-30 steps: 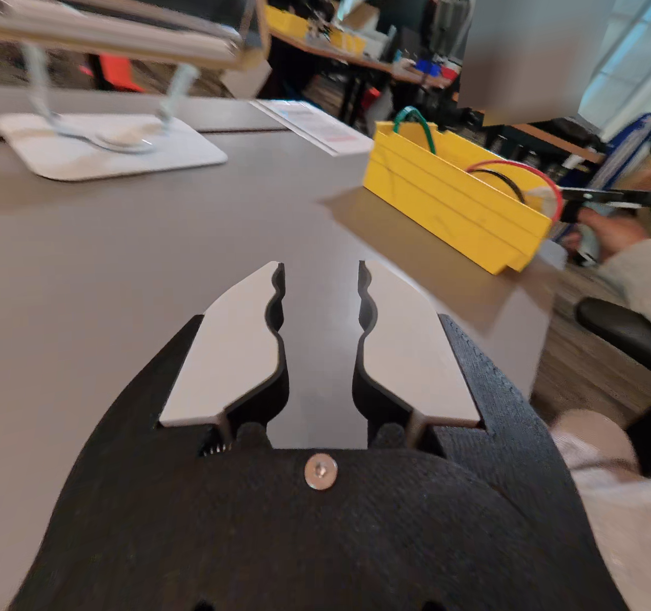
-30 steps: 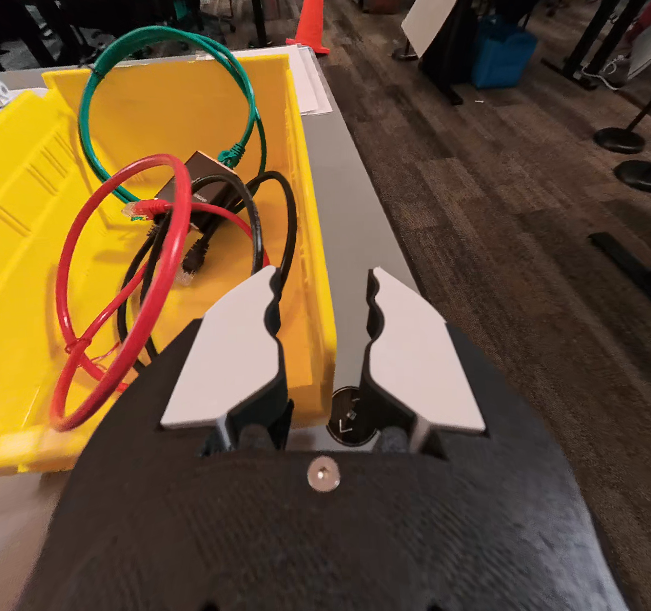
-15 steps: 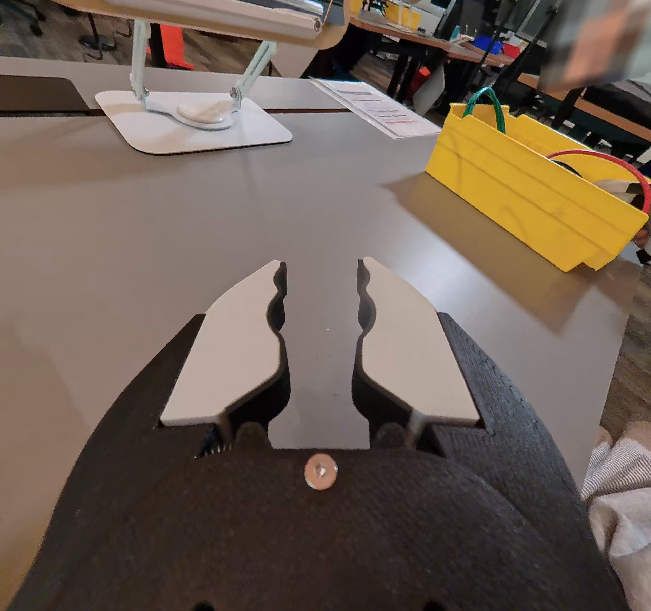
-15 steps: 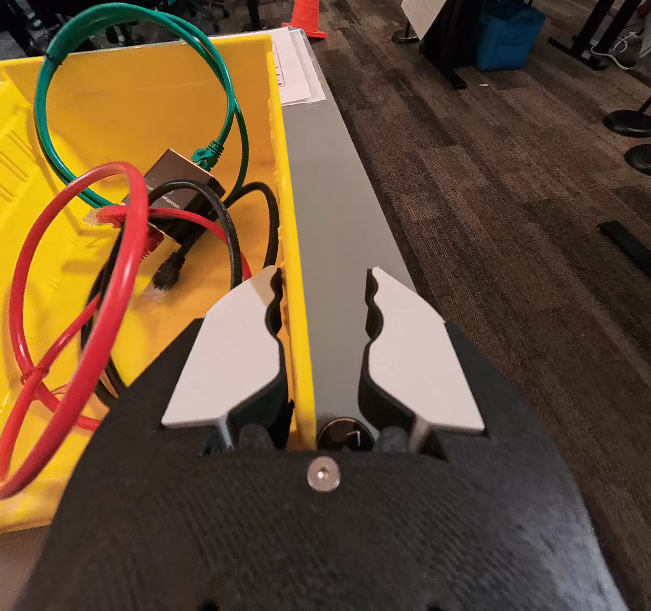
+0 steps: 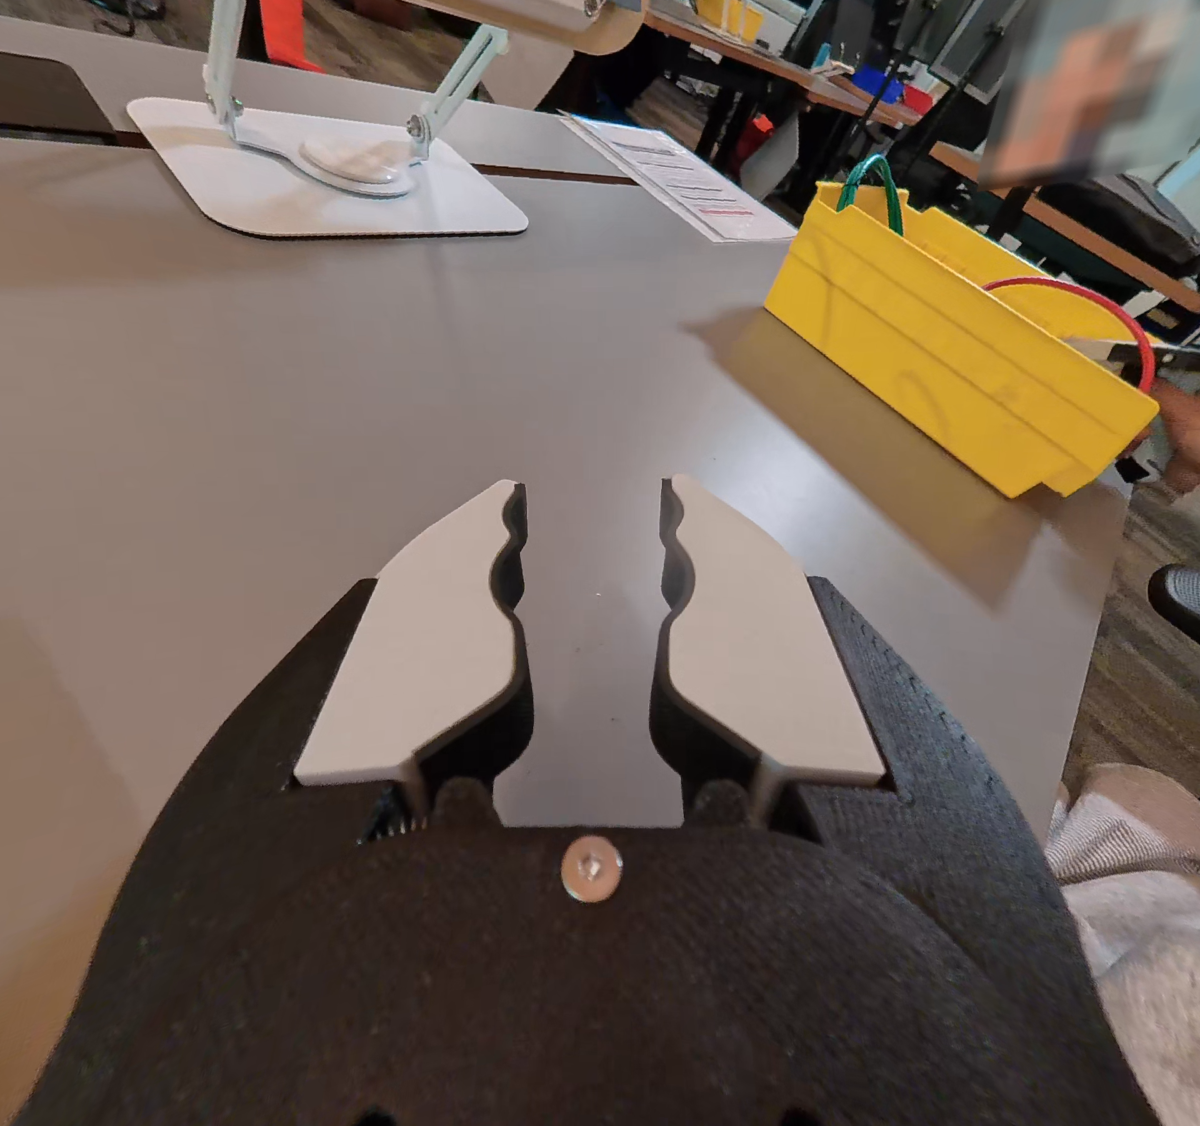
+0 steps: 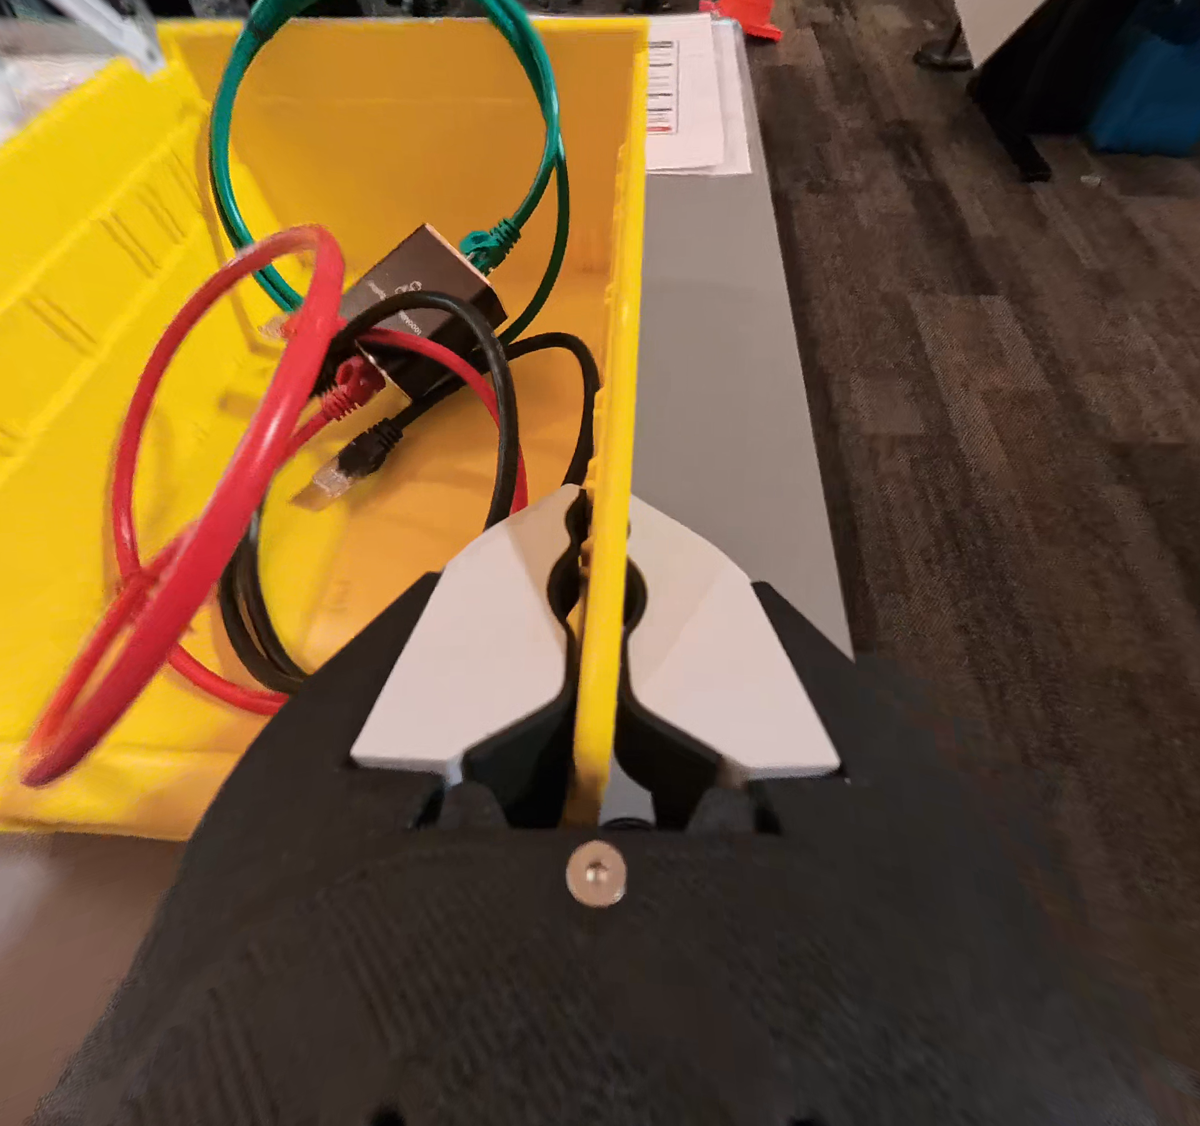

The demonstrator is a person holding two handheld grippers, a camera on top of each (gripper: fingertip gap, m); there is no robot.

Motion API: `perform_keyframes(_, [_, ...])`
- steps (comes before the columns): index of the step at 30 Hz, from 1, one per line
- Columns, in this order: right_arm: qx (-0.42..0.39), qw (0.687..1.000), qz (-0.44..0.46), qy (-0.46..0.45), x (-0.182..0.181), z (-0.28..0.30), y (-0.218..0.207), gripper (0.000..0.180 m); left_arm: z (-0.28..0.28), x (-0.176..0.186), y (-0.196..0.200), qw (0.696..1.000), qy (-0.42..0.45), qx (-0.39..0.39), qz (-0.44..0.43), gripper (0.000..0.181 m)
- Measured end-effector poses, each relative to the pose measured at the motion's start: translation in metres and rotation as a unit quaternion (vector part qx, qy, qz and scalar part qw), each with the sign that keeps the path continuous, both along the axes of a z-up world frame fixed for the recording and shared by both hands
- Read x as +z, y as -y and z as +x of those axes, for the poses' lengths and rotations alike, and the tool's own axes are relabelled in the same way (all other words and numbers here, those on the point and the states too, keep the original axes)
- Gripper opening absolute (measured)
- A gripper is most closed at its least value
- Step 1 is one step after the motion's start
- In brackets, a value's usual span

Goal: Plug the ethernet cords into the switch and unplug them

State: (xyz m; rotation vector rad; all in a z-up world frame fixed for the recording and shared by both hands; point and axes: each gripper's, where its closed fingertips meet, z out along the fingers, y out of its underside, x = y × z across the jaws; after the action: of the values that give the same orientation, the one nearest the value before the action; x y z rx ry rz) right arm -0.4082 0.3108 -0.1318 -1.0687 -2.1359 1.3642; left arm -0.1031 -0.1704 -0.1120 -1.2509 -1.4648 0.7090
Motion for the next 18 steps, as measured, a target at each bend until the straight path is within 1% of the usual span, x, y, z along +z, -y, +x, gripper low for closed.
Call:
perform_keyframes(2, [-0.020,0.997,-0.056,0.038,0.006,0.000,0.000,0.007,0.000,-0.001,0.001,1.000,0.001,0.000,0.000,0.041])
perform_keyframes(4, [-0.031,0.994,-0.101,0.040,0.019,-0.001,0.000,0.009,0.000,-0.001,0.001,1.000,0.002,0.000,-0.001,0.041])
perform_keyframes(5, [-0.031,0.992,-0.119,0.040,0.026,0.001,0.000,0.012,0.000,-0.001,0.001,1.000,0.002,0.000,-0.001,0.041])
perform_keyframes(6, [-0.029,0.991,-0.122,0.039,0.031,0.004,0.001,0.009,0.000,-0.001,0.001,1.000,0.002,-0.001,-0.002,0.041])
perform_keyframes(7, [-0.029,0.991,-0.128,0.041,0.034,0.006,0.002,0.013,0.000,-0.001,0.001,1.000,0.003,-0.002,-0.002,0.041])
perform_keyframes(8, [-0.031,0.988,-0.145,0.047,0.036,0.009,0.005,0.009,0.000,-0.002,0.000,1.000,0.004,-0.004,-0.003,0.041])
perform_keyframes(11, [-0.027,0.977,-0.201,0.061,0.045,0.013,0.010,0.013,-0.001,-0.002,-0.002,1.000,0.006,-0.007,-0.010,0.041])
perform_keyframes(12, [-0.023,0.975,-0.214,0.058,0.050,0.014,0.011,0.008,0.000,-0.002,-0.003,1.000,0.005,-0.007,-0.014,0.041])
perform_keyframes(15, [-0.018,0.972,-0.230,0.040,0.063,0.019,0.014,0.010,0.001,0.001,-0.004,1.000,-0.001,-0.006,-0.029,0.041])
perform_keyframes(18, [-0.017,0.973,-0.228,0.037,0.064,0.021,0.016,0.012,0.000,0.000,-0.005,0.999,0.003,-0.007,-0.036,0.041])
